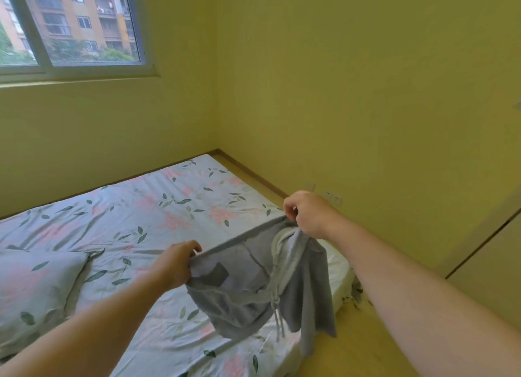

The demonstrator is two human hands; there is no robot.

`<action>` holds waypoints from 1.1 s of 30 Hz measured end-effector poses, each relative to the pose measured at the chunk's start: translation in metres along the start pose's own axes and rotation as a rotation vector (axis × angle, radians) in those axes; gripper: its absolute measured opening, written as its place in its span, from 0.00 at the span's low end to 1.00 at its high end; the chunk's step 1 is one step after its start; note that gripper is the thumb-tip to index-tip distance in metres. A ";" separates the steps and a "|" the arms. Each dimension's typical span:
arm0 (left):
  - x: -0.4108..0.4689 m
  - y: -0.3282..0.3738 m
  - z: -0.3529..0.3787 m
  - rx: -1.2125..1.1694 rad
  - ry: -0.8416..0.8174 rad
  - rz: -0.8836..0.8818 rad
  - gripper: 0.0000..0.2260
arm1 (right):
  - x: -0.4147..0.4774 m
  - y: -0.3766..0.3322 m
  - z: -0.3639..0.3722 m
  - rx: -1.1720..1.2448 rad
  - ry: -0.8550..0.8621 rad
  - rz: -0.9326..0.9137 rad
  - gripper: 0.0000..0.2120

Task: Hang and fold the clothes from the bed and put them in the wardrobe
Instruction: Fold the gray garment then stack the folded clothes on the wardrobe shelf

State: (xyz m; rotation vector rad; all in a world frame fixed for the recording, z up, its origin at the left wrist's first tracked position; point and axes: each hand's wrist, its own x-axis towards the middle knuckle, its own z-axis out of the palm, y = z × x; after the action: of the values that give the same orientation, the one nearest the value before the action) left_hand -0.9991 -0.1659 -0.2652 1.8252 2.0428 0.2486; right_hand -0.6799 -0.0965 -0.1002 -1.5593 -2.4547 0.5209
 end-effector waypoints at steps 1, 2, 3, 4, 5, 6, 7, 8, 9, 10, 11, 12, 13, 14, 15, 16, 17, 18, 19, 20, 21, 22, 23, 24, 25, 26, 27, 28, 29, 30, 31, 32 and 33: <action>0.001 -0.004 -0.002 -0.035 -0.011 -0.036 0.13 | 0.000 0.004 0.001 -0.028 -0.014 0.001 0.21; 0.003 -0.005 -0.007 -0.076 -0.010 -0.067 0.13 | 0.000 0.009 0.002 -0.064 -0.033 0.013 0.23; 0.007 -0.005 -0.013 -0.129 0.004 -0.099 0.13 | 0.001 0.015 0.004 -0.118 -0.058 0.030 0.25; 0.011 -0.003 -0.020 -0.198 0.023 -0.132 0.13 | 0.002 0.020 0.004 -0.185 -0.086 0.052 0.25; 0.014 0.000 -0.028 -0.272 0.044 -0.166 0.13 | 0.003 0.025 0.005 -0.259 -0.112 0.082 0.25; 0.019 0.003 -0.037 -0.334 0.067 -0.191 0.13 | 0.003 0.030 0.006 -0.327 -0.133 0.119 0.26; 0.022 0.006 -0.044 -0.348 0.080 -0.193 0.14 | 0.002 0.035 0.006 -0.372 -0.141 0.162 0.28; 0.025 0.008 -0.050 -0.333 0.084 -0.170 0.14 | 0.001 0.041 0.007 -0.389 -0.133 0.204 0.30; 0.027 0.010 -0.055 -0.279 0.094 -0.119 0.15 | -0.002 0.046 0.006 -0.386 -0.118 0.240 0.31; 0.028 0.012 -0.060 -0.189 0.107 -0.045 0.15 | -0.004 0.051 0.004 -0.377 -0.103 0.269 0.32; 0.028 0.013 -0.066 -0.058 0.112 0.036 0.14 | -0.006 0.054 0.002 -0.371 -0.091 0.294 0.32; 0.028 0.015 -0.072 0.072 0.103 0.111 0.13 | -0.008 0.057 -0.001 -0.367 -0.080 0.318 0.32; 0.027 0.014 -0.078 0.165 0.072 0.146 0.12 | -0.010 0.059 -0.004 -0.370 -0.074 0.335 0.31; 0.029 0.014 -0.085 0.168 0.028 0.128 0.12 | -0.012 0.060 -0.008 -0.382 -0.073 0.352 0.29; 0.034 0.013 -0.092 0.143 -0.017 0.092 0.14 | -0.015 0.061 -0.012 -0.396 -0.081 0.371 0.25; 0.038 0.012 -0.102 0.014 -0.036 0.031 0.15 | -0.017 0.062 -0.017 -0.405 -0.094 0.397 0.21; 0.043 0.013 -0.112 -0.172 -0.030 -0.039 0.17 | -0.020 0.063 -0.021 -0.402 -0.109 0.427 0.17; 0.046 0.016 -0.121 -0.382 -0.007 -0.111 0.18 | -0.021 0.064 -0.024 -0.380 -0.123 0.455 0.14; 0.048 0.019 -0.126 -0.564 0.026 -0.164 0.18 | -0.022 0.064 -0.027 -0.338 -0.138 0.481 0.13; 0.051 0.024 -0.129 -0.688 0.068 -0.194 0.18 | -0.022 0.062 -0.028 -0.284 -0.149 0.503 0.13; 0.052 0.030 -0.129 -0.768 0.120 -0.210 0.17 | -0.021 0.060 -0.029 -0.221 -0.149 0.524 0.13; 0.053 0.036 -0.127 -0.819 0.173 -0.220 0.15 | -0.020 0.058 -0.030 -0.151 -0.136 0.547 0.13; 0.054 0.043 -0.124 -0.851 0.203 -0.217 0.13 | -0.020 0.056 -0.031 -0.079 -0.115 0.573 0.14; 0.053 0.048 -0.122 -0.849 0.211 -0.195 0.10 | -0.019 0.055 -0.032 -0.020 -0.095 0.600 0.14; 0.052 0.052 -0.122 -0.793 0.193 -0.149 0.06 | -0.020 0.057 -0.034 0.027 -0.077 0.633 0.13; 0.050 0.055 -0.125 -0.671 0.156 -0.075 0.06 | -0.021 0.059 -0.035 0.064 -0.063 0.671 0.10; 0.050 0.056 -0.128 -0.516 0.102 -0.001 0.10 | -0.024 0.063 -0.037 0.090 -0.043 0.711 0.07; 0.048 0.057 -0.132 -0.364 0.051 0.058 0.14 | -0.027 0.066 -0.039 0.101 -0.016 0.744 0.07; 0.046 0.059 -0.136 -0.242 0.009 0.095 0.17 | -0.030 0.070 -0.041 0.103 0.016 0.767 0.07; 0.044 0.062 -0.140 -0.167 -0.018 0.121 0.18 | -0.034 0.074 -0.043 0.105 0.045 0.784 0.07; 0.043 0.064 -0.144 -0.131 -0.030 0.138 0.19 | -0.037 0.078 -0.045 0.108 0.068 0.797 0.07; 0.042 0.067 -0.149 -0.127 -0.035 0.144 0.21 | -0.040 0.082 -0.047 0.104 0.085 0.804 0.07; 0.042 0.071 -0.152 -0.140 -0.037 0.140 0.22 | -0.043 0.084 -0.049 0.092 0.097 0.805 0.06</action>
State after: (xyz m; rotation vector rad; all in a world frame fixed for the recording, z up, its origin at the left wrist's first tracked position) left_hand -0.9982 -0.0959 -0.1065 1.8734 1.8265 0.3841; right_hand -0.5744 -0.0929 -0.0867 -2.4246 -1.6198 0.6280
